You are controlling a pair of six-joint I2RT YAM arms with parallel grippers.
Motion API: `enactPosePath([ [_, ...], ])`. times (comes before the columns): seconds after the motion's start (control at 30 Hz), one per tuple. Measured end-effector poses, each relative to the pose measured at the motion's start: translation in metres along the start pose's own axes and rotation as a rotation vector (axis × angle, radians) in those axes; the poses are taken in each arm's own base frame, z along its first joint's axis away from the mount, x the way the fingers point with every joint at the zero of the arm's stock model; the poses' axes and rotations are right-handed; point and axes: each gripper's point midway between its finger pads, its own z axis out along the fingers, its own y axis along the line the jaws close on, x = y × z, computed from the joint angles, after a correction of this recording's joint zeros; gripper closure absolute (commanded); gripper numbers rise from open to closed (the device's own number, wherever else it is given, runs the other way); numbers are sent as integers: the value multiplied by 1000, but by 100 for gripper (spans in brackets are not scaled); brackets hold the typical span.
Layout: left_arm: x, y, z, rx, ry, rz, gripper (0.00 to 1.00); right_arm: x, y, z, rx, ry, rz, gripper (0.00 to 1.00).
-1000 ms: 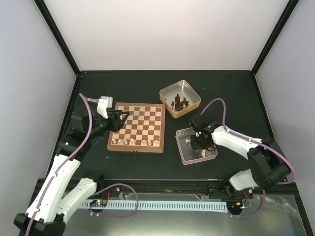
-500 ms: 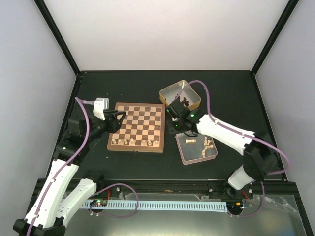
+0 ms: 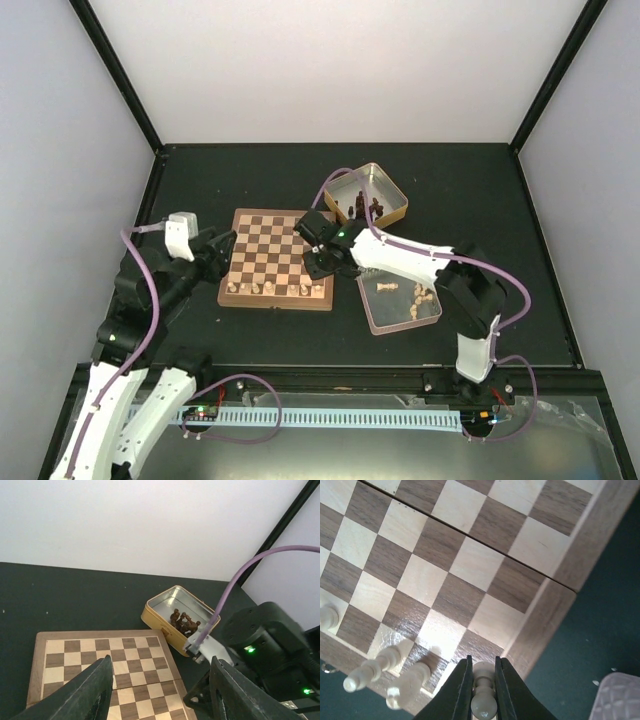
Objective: Set up the chess pieces on the board
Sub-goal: Place the chess piece on the chessboard.
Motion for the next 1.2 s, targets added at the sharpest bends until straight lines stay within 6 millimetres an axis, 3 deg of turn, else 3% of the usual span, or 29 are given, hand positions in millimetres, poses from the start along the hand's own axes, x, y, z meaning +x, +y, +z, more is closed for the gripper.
enactPosePath([
  [0.27,-4,2,-9,-16,-35,13,44,5,11,23,18,53,-34,87],
  [0.8,2,7,-7,-36,-19,14,43,20,9,38,40,125,-55,79],
  [1.03,2,7,-6,-37,-17,15,42,20,9,35,36,128,-44,65],
  [1.13,3,7,-5,-39,-12,15,41,11,9,23,36,85,-23,59],
  [1.2,3,8,-5,-39,-10,16,40,0,9,4,30,21,0,57],
])
